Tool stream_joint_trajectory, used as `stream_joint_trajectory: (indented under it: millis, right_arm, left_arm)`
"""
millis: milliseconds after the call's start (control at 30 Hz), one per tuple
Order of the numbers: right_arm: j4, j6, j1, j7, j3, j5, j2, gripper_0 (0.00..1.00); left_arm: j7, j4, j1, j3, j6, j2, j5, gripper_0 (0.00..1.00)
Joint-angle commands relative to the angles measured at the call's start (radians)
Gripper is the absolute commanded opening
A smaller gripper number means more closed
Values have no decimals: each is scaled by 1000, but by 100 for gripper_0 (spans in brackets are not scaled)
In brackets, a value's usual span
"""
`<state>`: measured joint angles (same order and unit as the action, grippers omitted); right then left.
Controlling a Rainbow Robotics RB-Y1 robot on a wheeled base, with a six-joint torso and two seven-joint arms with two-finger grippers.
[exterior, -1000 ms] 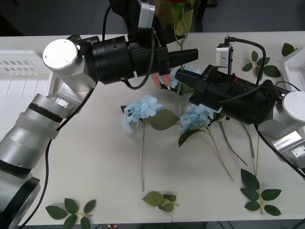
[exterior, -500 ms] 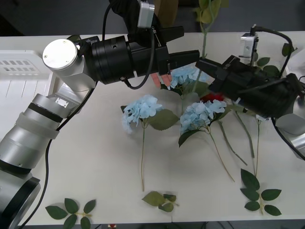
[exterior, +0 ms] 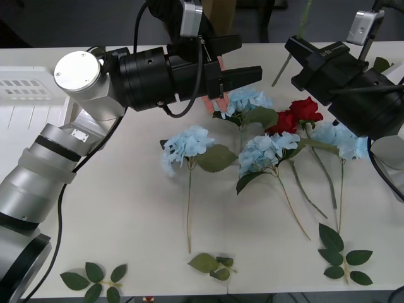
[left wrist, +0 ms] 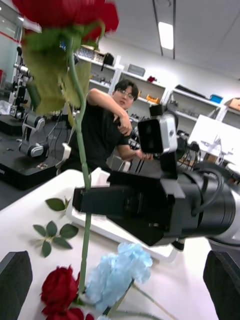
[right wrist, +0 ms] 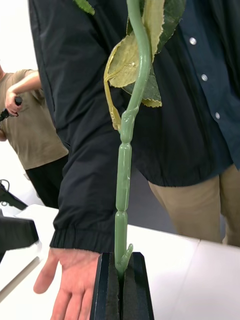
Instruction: Place the red flowers into the right box and the blue flowers into the left box. If a person shows an open palm, hand one flower to the person first, then continue sorting.
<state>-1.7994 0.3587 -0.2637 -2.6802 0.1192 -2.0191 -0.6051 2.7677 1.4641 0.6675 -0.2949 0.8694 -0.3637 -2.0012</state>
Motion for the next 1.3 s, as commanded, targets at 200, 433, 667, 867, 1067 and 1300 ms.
stream_joint_trajectory:
  millis: [200,433,667,867,1067,1300]
  right_arm:
    - [14,-9,-161,249,56,255,61,0]
    - [132,26,-292,370,56,431,145,0]
    - [207,26,-358,451,56,560,189,0]
    - [206,26,-356,467,54,565,186,0]
    - [206,26,-353,468,54,565,188,0]
    - [206,25,-353,468,54,565,188,0]
  left_arm:
    - [-435,75,6,-62,119,-274,168,100]
    - [-760,117,15,80,481,-328,456,100]
    - [-959,130,40,148,763,-328,664,100]
    - [-1120,140,40,154,882,-324,831,100]
    - [-1221,142,40,154,928,-319,946,100]
    - [-1220,142,40,155,928,-316,966,100]
